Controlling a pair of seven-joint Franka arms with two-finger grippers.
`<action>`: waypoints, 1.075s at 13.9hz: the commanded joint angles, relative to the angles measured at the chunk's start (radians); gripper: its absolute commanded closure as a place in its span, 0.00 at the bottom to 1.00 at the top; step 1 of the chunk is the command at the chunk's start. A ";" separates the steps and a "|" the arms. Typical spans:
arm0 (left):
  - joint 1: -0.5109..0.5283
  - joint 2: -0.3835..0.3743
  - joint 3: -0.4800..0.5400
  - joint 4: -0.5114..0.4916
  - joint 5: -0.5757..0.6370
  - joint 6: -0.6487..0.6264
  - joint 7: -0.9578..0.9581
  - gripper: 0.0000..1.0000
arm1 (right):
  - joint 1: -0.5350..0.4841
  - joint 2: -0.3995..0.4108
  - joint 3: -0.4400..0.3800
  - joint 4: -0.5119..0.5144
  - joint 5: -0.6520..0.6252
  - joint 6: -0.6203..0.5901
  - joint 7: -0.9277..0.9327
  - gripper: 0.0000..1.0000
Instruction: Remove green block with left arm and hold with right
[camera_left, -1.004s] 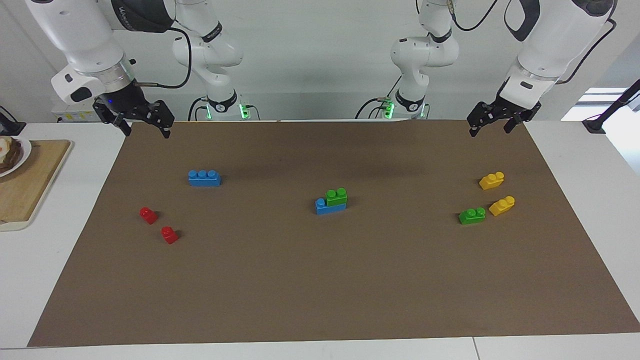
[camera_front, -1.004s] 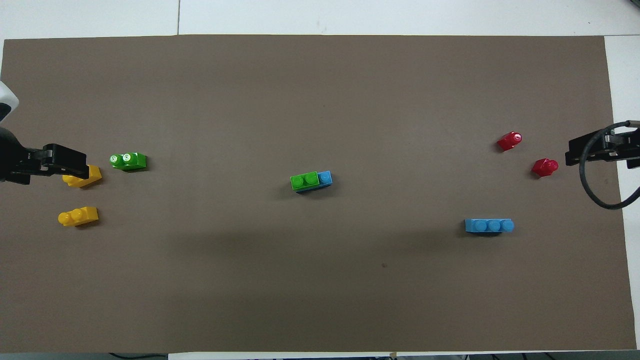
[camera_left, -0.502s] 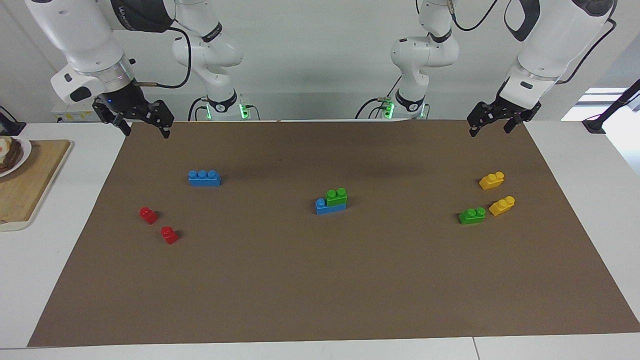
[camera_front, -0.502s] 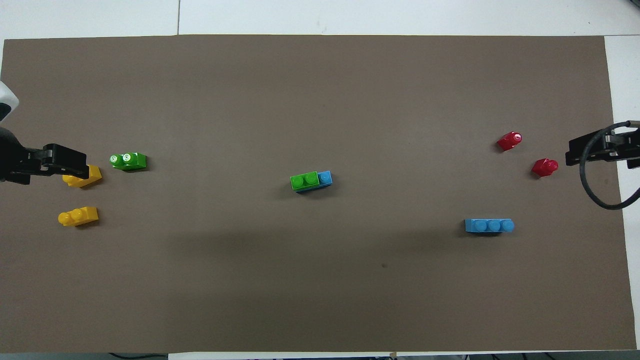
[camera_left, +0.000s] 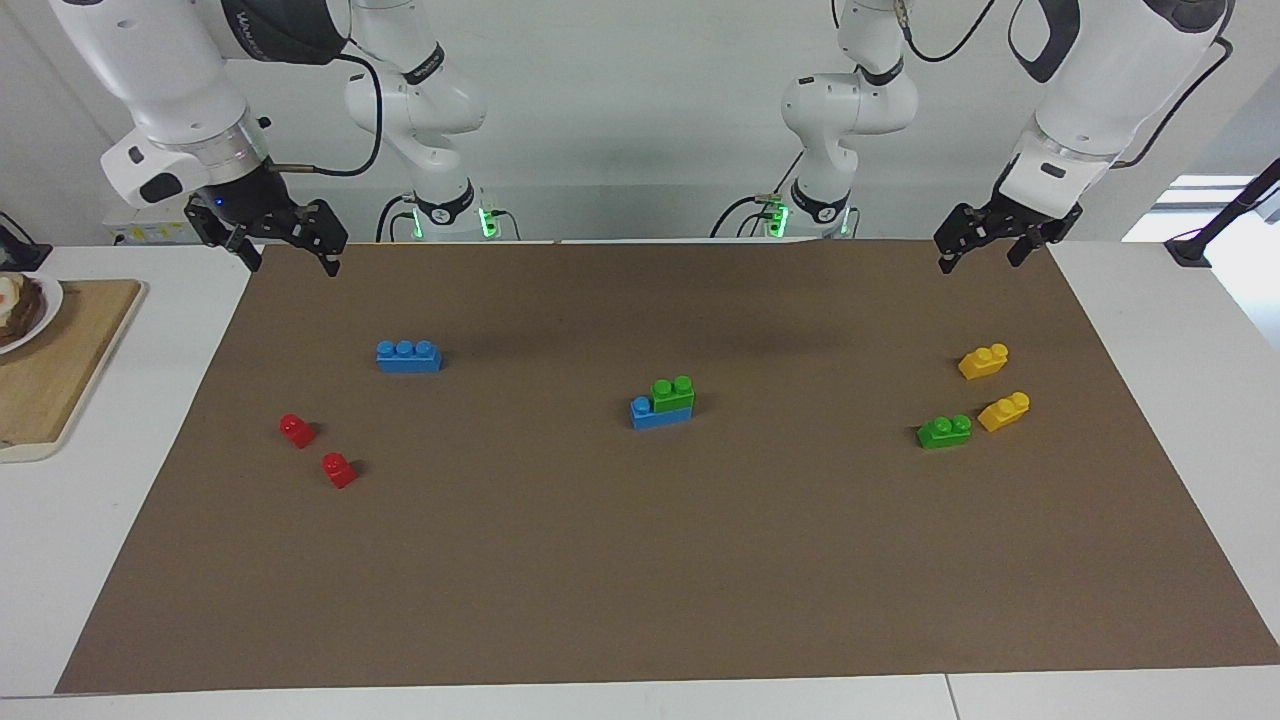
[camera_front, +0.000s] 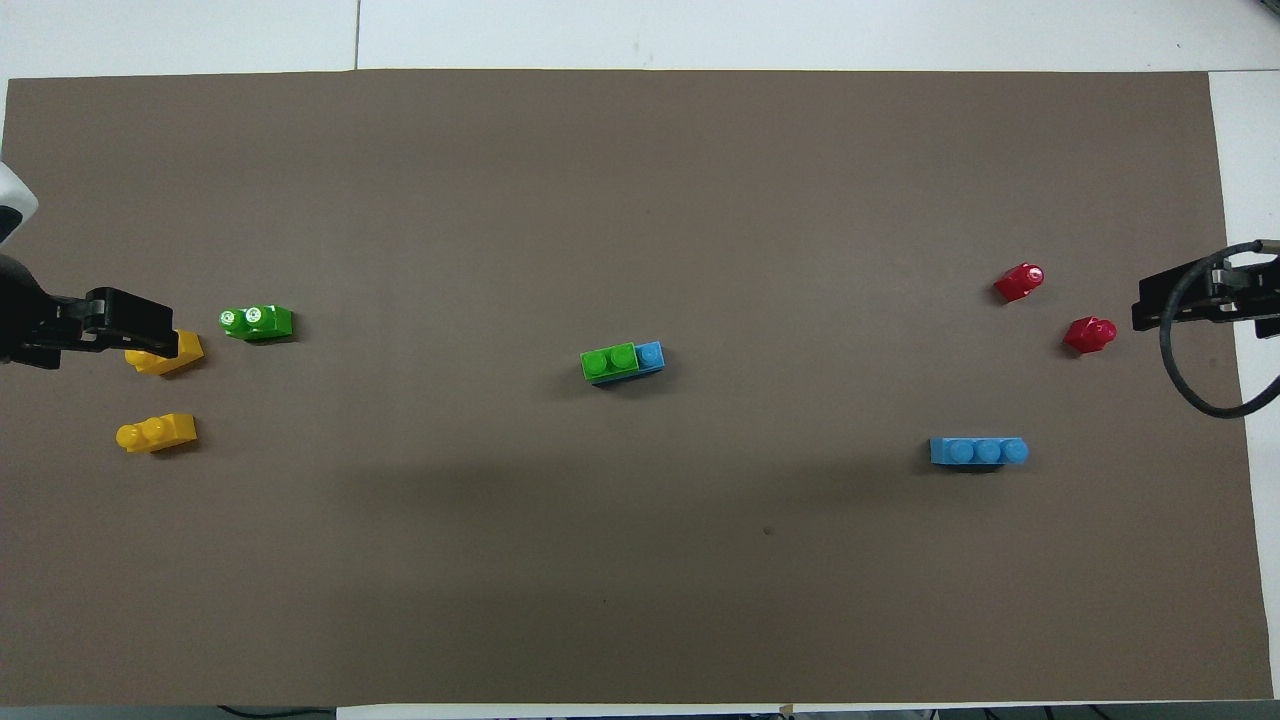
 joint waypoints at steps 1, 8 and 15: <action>-0.005 -0.019 0.011 -0.020 -0.012 0.003 0.013 0.00 | -0.003 -0.025 0.009 -0.027 -0.003 0.014 0.108 0.00; -0.005 -0.019 0.011 -0.020 -0.012 0.003 0.013 0.00 | 0.002 -0.030 0.021 -0.042 0.032 0.016 0.560 0.00; -0.005 -0.019 0.011 -0.021 -0.012 0.003 0.013 0.00 | -0.001 -0.022 0.021 -0.074 0.186 0.019 0.950 0.00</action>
